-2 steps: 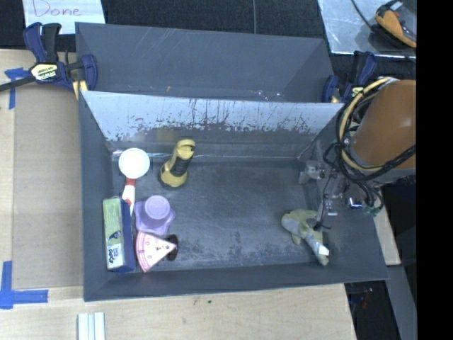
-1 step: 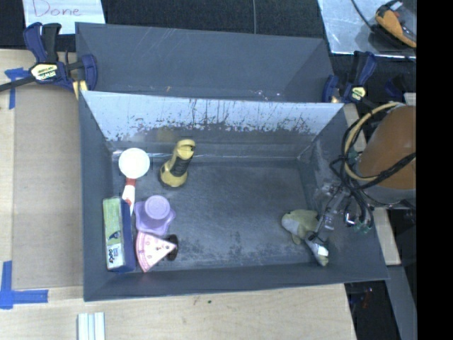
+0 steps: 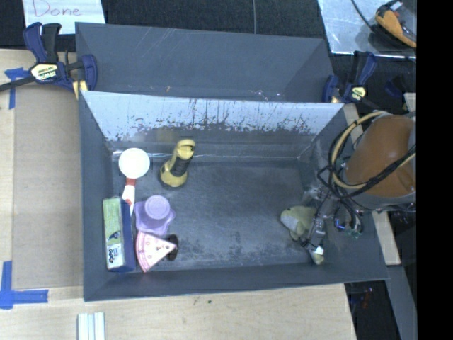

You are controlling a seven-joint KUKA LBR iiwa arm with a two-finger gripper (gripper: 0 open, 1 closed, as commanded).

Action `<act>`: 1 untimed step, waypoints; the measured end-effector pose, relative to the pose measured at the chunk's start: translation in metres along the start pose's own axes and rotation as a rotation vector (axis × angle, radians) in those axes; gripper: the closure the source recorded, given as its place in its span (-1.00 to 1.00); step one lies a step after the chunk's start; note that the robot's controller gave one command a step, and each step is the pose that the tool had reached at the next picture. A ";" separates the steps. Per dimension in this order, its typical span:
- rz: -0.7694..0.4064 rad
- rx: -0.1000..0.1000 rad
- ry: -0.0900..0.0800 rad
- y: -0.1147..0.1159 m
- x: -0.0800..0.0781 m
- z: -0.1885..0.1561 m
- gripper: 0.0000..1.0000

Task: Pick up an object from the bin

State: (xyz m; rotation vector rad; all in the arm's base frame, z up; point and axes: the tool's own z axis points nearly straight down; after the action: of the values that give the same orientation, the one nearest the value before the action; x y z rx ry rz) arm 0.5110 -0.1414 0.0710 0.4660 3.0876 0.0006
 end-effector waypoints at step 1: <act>0.256 -0.006 0.009 -0.013 0.019 -0.002 1.00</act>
Offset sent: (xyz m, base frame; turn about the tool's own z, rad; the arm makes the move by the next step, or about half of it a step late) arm 0.0000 0.0000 0.0000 0.0000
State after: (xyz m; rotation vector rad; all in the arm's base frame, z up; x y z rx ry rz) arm 0.4889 -0.1476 0.0723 0.8590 3.0106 0.0150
